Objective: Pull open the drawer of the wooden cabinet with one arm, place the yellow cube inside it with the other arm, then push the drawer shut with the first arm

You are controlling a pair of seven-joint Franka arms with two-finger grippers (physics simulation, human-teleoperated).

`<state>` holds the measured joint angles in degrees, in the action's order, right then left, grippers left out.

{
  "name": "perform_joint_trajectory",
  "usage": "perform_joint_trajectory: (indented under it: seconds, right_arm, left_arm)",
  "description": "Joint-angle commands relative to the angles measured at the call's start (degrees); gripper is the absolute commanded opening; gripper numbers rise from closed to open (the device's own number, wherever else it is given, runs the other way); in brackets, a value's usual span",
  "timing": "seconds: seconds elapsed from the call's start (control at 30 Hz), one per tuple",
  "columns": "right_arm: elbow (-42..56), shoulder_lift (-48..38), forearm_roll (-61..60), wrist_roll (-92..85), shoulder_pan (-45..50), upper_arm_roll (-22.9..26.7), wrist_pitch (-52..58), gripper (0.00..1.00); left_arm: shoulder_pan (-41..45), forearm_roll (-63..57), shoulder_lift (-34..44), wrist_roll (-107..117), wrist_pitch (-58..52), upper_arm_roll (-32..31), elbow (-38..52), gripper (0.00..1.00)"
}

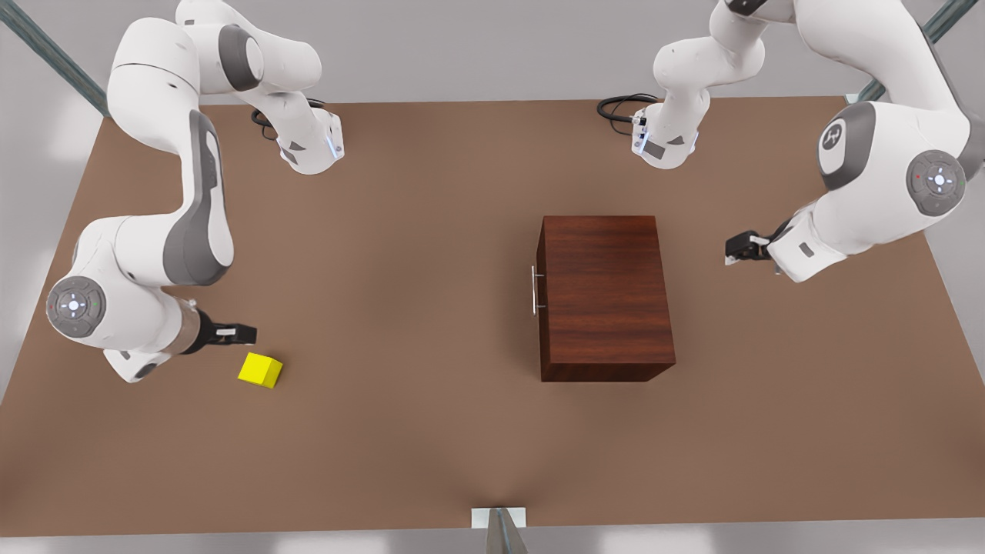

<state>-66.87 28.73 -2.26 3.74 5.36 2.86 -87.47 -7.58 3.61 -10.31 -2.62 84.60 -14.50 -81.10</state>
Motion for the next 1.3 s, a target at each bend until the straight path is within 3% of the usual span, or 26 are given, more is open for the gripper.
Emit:
perform_joint_trajectory:
  seconds: [0.0,0.07,0.13,0.17,0.23,0.33,0.57,0.87,1.17,1.27]
  right_arm:
    - [-2.5,-2.2,0.2,9.3,-0.1,0.3,-1.2,1.00]
    - [-14.0,-9.7,0.1,9.4,-0.2,0.4,-6.2,1.00]
    - [-18.2,-15.1,1.8,10.1,-0.2,1.8,-6.3,1.00]
    - [-22.2,-19.8,2.3,10.4,-0.3,2.0,-6.3,1.00]
    - [-25.7,-24.7,2.9,10.4,-0.3,4.8,-5.0,1.00]
    - [-25.6,-23.8,2.9,10.4,-0.3,5.2,-5.7,1.00]
    - [-25.1,-22.1,2.9,10.3,0.1,4.7,-6.0,1.00]
    - [-24.4,-21.6,2.8,10.2,0.1,4.7,-4.7,1.00]
    - [-23.7,-20.2,2.6,10.1,1.1,4.2,-4.6,1.00]
    - [-23.7,-20.2,2.5,10.2,1.1,4.2,-4.6,1.00]
  left_arm:
    - [0.3,0.9,0.5,-2.1,6.1,-0.2,-0.2,1.00]
    - [3.5,-3.8,-0.1,-2.4,6.1,-0.6,0.8,1.00]
    - [10.0,-6.1,-2.9,-3.8,6.1,-3.0,1.5,1.00]
    - [23.6,-13.3,-5.8,21.4,5.4,-3.2,3.7,1.00]
    - [40.1,-24.3,-17.3,45.9,5.2,-3.2,11.2,1.00]
    - [48.9,-32.4,-24.3,62.7,5.9,-3.1,12.5,1.00]
    - [49.2,-32.1,-29.6,69.7,8.8,-2.6,11.8,1.00]
    - [45.5,-31.1,-31.4,72.8,15.8,-1.4,11.7,1.00]
    - [46.2,-35.8,-32.1,77.4,14.8,-0.9,10.1,1.00]
    - [46.2,-36.3,-32.5,64.3,12.6,-1.0,10.3,1.00]
